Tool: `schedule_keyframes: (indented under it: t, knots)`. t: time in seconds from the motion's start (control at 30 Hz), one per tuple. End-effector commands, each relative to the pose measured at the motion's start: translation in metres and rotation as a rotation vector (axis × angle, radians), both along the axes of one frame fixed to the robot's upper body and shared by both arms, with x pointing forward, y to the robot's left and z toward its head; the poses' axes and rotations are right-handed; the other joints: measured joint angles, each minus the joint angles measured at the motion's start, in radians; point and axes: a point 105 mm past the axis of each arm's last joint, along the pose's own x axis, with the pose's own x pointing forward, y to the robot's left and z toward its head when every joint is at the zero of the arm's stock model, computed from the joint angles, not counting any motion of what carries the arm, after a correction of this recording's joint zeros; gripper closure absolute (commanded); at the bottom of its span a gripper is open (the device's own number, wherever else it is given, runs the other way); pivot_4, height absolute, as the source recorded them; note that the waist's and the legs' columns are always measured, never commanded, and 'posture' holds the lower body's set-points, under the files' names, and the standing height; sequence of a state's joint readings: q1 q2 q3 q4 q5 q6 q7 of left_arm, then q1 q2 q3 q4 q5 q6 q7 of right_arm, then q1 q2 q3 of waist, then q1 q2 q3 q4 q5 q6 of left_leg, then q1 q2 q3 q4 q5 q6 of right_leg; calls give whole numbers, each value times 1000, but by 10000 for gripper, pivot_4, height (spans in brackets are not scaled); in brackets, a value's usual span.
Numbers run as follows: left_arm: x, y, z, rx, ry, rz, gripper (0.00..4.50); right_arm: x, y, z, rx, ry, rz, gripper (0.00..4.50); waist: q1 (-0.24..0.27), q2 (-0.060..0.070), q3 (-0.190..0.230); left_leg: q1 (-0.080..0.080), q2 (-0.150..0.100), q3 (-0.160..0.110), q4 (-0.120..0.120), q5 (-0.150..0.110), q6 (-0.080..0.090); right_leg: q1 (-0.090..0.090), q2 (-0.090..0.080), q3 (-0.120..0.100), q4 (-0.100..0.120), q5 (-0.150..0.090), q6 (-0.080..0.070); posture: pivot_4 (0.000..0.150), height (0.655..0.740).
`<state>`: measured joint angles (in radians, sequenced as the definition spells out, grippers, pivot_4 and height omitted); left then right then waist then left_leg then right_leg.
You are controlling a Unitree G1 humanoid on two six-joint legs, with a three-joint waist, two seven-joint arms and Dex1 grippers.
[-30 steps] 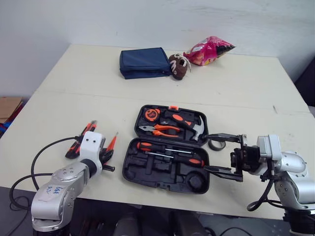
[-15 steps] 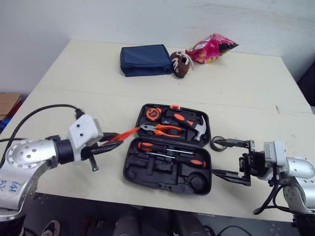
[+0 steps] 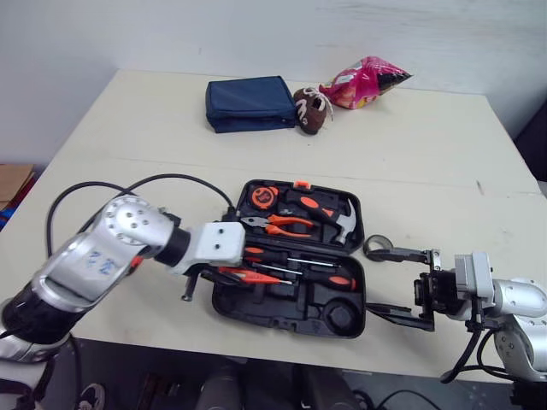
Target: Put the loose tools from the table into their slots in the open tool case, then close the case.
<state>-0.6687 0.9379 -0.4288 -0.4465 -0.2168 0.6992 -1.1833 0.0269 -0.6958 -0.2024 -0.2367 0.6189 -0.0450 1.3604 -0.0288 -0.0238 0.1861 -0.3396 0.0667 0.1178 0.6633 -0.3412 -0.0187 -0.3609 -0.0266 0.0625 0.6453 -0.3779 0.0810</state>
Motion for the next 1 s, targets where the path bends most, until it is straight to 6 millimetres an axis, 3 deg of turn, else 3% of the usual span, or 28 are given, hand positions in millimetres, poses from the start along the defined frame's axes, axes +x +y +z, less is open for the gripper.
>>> schedule_keyframes:
  t: [0.03,0.5,0.87,1.0]
  knots:
    - [9,-6,1,50,-58,-25,41805,-2,2,10,8,-29,-4,0,0,-1,0,0,0,0,0,0,0,0,0,0,0,0,0,1500,7400]
    - [16,-18,-13,118,-67,-39,41805,3,5,13,13,-34,-16,0,0,-1,0,0,1,0,1,1,0,-1,0,0,3,0,0,1500,7400]
    - [17,-4,-24,203,-46,11,41805,5,16,21,17,-39,-22,0,-2,-1,0,1,1,0,2,1,-1,-1,0,1,6,0,0,1500,7400]
    - [17,-9,-26,166,-49,18,41805,7,16,21,16,-37,-25,0,-3,-1,0,1,2,0,2,1,-1,-2,0,1,7,0,0,1500,7400]
